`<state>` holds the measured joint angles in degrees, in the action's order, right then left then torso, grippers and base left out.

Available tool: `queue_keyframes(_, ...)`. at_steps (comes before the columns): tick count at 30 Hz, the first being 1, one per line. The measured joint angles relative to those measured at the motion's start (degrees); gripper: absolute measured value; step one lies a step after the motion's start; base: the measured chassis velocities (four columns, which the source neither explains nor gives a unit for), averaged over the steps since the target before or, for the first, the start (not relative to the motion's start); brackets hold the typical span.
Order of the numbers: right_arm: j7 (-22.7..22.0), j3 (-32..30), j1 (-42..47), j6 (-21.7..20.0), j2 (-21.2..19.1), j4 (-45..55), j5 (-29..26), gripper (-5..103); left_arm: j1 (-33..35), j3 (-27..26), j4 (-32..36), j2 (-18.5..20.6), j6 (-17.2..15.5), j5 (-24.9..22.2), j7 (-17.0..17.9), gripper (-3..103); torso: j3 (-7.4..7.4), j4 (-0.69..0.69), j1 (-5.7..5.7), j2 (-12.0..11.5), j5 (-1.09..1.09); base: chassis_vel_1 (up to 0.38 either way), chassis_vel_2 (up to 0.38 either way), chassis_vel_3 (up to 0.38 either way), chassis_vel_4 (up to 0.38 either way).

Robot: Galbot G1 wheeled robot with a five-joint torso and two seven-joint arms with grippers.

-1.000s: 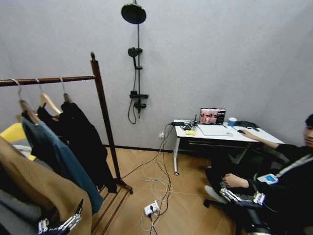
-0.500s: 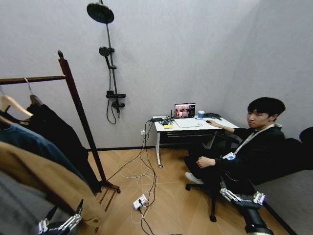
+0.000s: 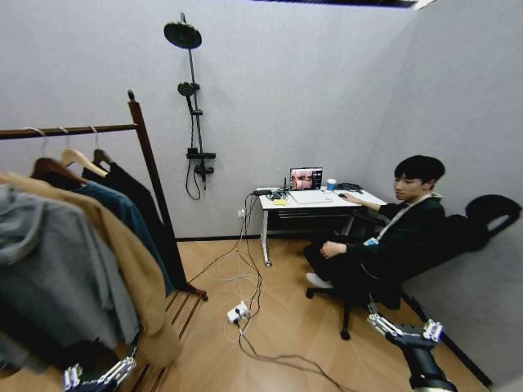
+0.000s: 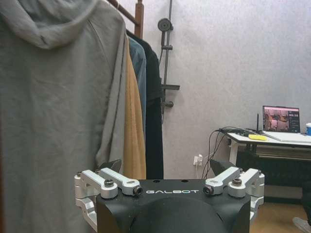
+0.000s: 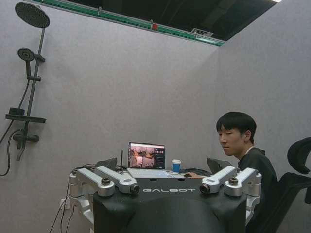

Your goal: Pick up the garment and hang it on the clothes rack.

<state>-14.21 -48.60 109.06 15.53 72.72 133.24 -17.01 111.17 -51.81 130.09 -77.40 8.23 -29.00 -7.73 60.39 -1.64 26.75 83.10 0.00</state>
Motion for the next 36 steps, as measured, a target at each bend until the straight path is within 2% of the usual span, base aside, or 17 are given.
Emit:
queue_keyframes(4, 0.0, 0.0, 0.0, 0.0, 0.0, 0.0, 0.0, 100, 0.0, 0.0, 0.0, 0.0, 0.0, 0.0, 0.0, 100, 0.00, 0.01, -0.01, 0.0, 0.05, 0.405, -0.350, -0.401, 0.337)
queue_keyframes(5, 0.0, 0.0, 0.0, 0.0, 0.0, 0.0, 0.0, 100, 0.0, 0.0, 0.0, 0.0, 0.0, 0.0, 0.0, 100, 0.00, 0.01, 0.01, 0.0, -0.08, 0.391, -0.347, -0.367, 0.364)
queue_keyframes(6, 0.0, 0.0, 0.0, 0.0, 0.0, 0.0, 0.0, 100, 0.0, 0.0, 0.0, 0.0, 0.0, 0.0, 0.0, 100, -0.01, 0.00, -0.01, 0.0, 0.06, 0.352, -0.346, -0.398, 0.312)
queue_keyframes(8, 0.0, 0.0, 0.0, 0.0, 0.0, 0.0, 0.0, 100, 0.0, 0.0, 0.0, 0.0, 0.0, 0.0, 0.0, 100, 0.00, 0.00, 0.00, 0.0, 0.07, 0.352, -0.346, -0.398, 0.333)
queue_keyframes(9, 0.0, 0.0, 0.0, 0.0, 0.0, 0.0, 0.0, 100, 0.0, 0.0, 0.0, 0.0, 0.0, 0.0, 0.0, 100, 0.01, 0.01, 0.02, 0.0, -0.03, 0.337, -0.383, -0.342, 0.367)
queue_keyframes(11, 0.0, 0.0, 0.0, 0.0, 0.0, 0.0, 0.0, 100, 0.0, 0.0, 0.0, 0.0, 0.0, 0.0, 0.0, 100, 0.00, 0.01, 0.01, 0.0, -0.04, 0.337, -0.359, -0.308, 0.367)
queue_keyframes(13, 0.0, 0.0, 0.0, 0.0, 0.0, 0.0, 0.0, 100, 0.0, 0.0, 0.0, 0.0, 0.0, 0.0, 0.0, 100, 0.01, 0.01, 0.01, 0.0, 0.07, 0.310, -0.372, -0.321, 0.389)
queue_keyframes(16, 0.0, 0.0, 0.0, 0.0, 0.0, 0.0, 0.0, 100, 0.0, 0.0, 0.0, 0.0, 0.0, 0.0, 0.0, 100, 0.00, 0.02, 0.02, 0.0, -0.06, 0.289, -0.419, -0.288, 0.404)
queue_keyframes(18, 0.0, 0.0, 0.0, 0.0, 0.0, 0.0, 0.0, 100, 0.0, 0.0, 0.0, 0.0, 0.0, 0.0, 0.0, 100, 0.00, 0.01, 0.01, 0.0, 0.06, 0.246, -0.439, -0.247, 0.432)
queue_keyframes(21, 0.0, 0.0, 0.0, 0.0, 0.0, 0.0, 0.0, 100, 0.0, 0.0, 0.0, 0.0, 0.0, 0.0, 0.0, 100, 0.00, 0.01, 0.00, 0.0, -0.05, 0.192, -0.458, -0.206, 0.455)
queue_keyframes(23, 0.0, 0.0, 0.0, 0.0, 0.0, 0.0, 0.0, 100, 0.0, 0.0, 0.0, 0.0, 0.0, 0.0, 0.0, 100, 0.00, 0.01, -0.02, 0.0, 0.04, 0.140, -0.440, -0.101, 0.477)
queue_keyframes(25, 0.0, 0.0, 0.0, 0.0, 0.0, 0.0, 0.0, 100, 0.0, 0.0, 0.0, 0.0, 0.0, 0.0, 0.0, 100, -0.01, 0.04, -0.02, 0.0, -0.02, 0.075, -0.358, -0.045, 0.448)
queue_keyframes(27, 0.0, 0.0, 0.0, 0.0, 0.0, 0.0, 0.0, 100, 0.0, 0.0, 0.0, 0.0, 0.0, 0.0, 0.0, 100, -0.01, -0.01, -0.02, 0.0, 0.00, -0.103, -0.284, 0.052, 0.366)
queue_keyframes(31, 0.0, 0.0, 0.0, 0.0, 0.0, 0.0, 0.0, 100, 0.0, 0.0, 0.0, 0.0, 0.0, 0.0, 0.0, 100, 0.00, -0.02, -0.01, 0.0, 0.01, -0.191, -0.291, 0.174, 0.277)
queue_keyframes(33, 0.0, 0.0, 0.0, 0.0, 0.0, 0.0, 0.0, 100, 0.0, 0.0, 0.0, 0.0, 0.0, 0.0, 0.0, 100, 0.02, 0.07, 0.02, 0.0, 0.04, -0.193, -0.163, 0.211, 0.175)
queue_keyframes(34, 0.0, 0.0, 0.0, 0.0, 0.0, 0.0, 0.0, 100, 0.0, 0.0, 0.0, 0.0, 0.0, 0.0, 0.0, 100, 0.02, 0.07, 0.02, 0.0, 0.04, -0.193, -0.129, 0.202, 0.175)
queue_keyframes(36, 0.0, 0.0, 0.0, 0.0, 0.0, 0.0, 0.0, 100, 0.0, 0.0, 0.0, 0.0, 0.0, 0.0, 0.0, 100, 0.02, 0.00, 0.05, 0.0, 0.02, -0.006, -0.105, 0.105, 0.014)
